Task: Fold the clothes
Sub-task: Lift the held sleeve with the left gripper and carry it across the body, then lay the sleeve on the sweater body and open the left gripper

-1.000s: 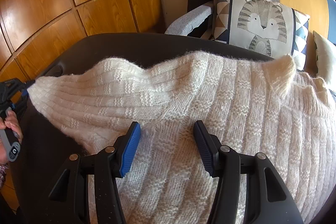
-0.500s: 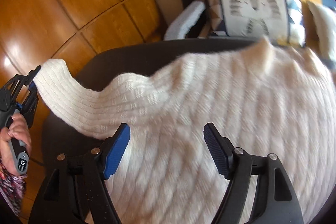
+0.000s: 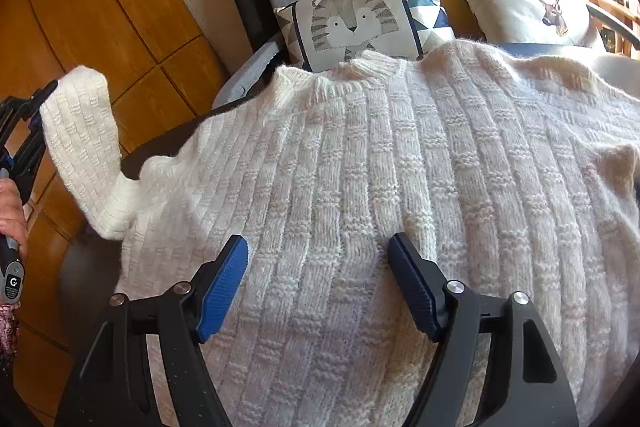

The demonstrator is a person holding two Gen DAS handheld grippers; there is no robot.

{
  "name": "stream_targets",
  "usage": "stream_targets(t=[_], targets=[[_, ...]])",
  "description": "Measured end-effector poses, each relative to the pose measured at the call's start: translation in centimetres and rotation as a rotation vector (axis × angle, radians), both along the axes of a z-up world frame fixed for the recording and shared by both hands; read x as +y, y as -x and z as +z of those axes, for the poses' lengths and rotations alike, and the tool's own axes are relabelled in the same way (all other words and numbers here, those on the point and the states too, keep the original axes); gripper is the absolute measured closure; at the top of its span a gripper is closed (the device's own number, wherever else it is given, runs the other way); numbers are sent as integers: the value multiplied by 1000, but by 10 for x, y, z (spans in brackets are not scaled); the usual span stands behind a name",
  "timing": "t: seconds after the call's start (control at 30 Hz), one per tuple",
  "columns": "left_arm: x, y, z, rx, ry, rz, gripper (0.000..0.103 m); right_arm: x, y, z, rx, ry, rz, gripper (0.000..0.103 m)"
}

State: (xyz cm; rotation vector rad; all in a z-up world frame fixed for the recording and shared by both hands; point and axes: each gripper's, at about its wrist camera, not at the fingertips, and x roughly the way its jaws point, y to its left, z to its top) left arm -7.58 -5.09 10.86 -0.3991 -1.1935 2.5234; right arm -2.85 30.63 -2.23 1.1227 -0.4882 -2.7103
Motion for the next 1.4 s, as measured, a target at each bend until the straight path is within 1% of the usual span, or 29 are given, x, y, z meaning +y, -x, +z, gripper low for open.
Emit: stream_targets(t=[0.1,0.17,0.2,0.3,0.33,0.4,0.47,0.57,0.63,0.73,0.83,0.87,0.9,0.97,1.07,1.13,1.23,1.27,1.33,1.37,1.4], targets=[[34,2,1,-30,96,-10,96,-5,0,0,1,-35,3,22],[60,3,3,-38,183,-30,96,-8,0,0,2,-59,6,22],[73,3,4,-38,225,-44,96,-8,0,0,6,-54,6,22],[111,4,4,-32,332,-98,96,8,-6,-4,37,60,-3,22],[122,7,-1,-28,356,-116,96,12,-6,-5,44,93,-6,22],[145,12,-2,-21,395,-165,96,16,-7,-8,53,132,-12,22],[168,17,-4,-20,427,-228,96,17,-6,-8,59,144,-13,22],[215,16,-16,-38,488,-323,96,18,-9,-9,70,169,-17,22],[232,16,-27,-57,515,-360,96,20,-10,-10,77,185,-19,22],[242,23,-50,-145,531,-401,95,22,-10,-10,81,197,-20,22],[244,37,-78,-280,484,-447,95,23,-11,-11,84,202,-21,22],[241,39,-86,-318,460,-454,93,24,-11,-11,85,203,-21,22],[240,39,-92,-340,435,-457,90,24,-11,-12,85,204,-21,22],[236,40,-102,-381,385,-460,88,25,-11,-13,86,209,-21,22],[231,34,-110,-427,353,-471,87,26,-11,-14,86,211,-20,22],[226,21,-109,-415,366,-464,87,26,-11,-14,84,211,-20,22],[221,-12,-98,-348,454,-401,87,25,-11,-11,75,198,-23,22],[219,-24,-94,-324,486,-373,87,24,-10,-8,63,173,-34,22],[216,-51,-87,-278,546,-337,87,17,-11,2,29,91,-89,22],[211,-62,-86,-266,577,-309,87,14,-12,9,22,71,-108,22],[205,-72,-87,-255,608,-279,87,11,-11,19,36,80,-103,23]])
